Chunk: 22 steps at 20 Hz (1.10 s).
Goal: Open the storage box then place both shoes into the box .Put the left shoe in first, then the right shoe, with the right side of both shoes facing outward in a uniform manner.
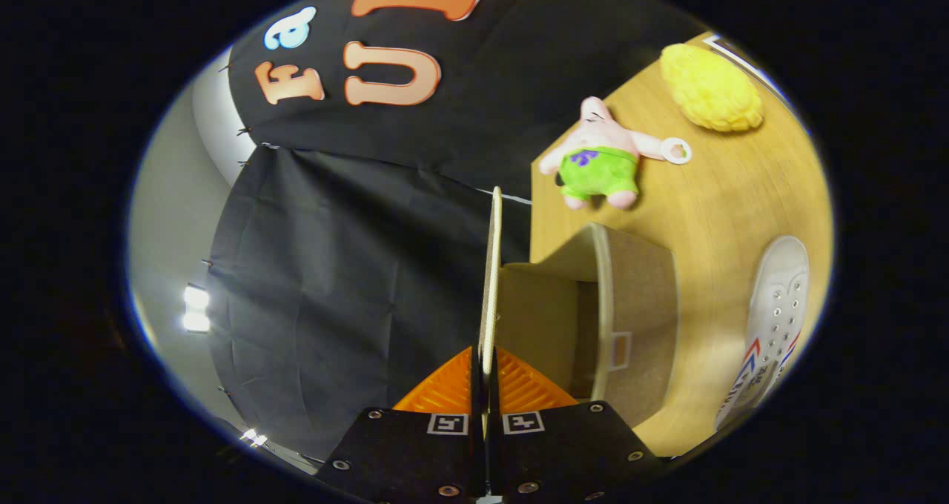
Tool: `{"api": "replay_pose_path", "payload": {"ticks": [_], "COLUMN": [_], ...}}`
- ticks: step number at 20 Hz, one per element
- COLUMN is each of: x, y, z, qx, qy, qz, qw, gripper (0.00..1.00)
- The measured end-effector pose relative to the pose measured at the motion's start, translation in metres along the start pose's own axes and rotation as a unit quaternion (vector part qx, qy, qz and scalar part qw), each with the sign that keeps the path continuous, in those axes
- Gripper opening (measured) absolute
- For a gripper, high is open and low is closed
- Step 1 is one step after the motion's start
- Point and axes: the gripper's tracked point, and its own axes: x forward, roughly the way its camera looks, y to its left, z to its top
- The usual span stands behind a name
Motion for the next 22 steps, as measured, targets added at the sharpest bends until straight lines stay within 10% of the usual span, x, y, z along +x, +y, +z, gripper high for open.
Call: {"api": "replay_pose_path", "payload": {"ticks": [15,17,22], "x": [0.147,0.157,0.141], "y": [0.123,0.116,0.098], "z": [-0.041,-0.054,-0.043], "qx": [-0.044,-0.058,-0.102], "qy": [0.034,0.052,0.032], "qz": [0.029,0.009,-0.016], "qw": [0.998,0.997,0.994], "gripper": [0.09,0.19,0.79]}}
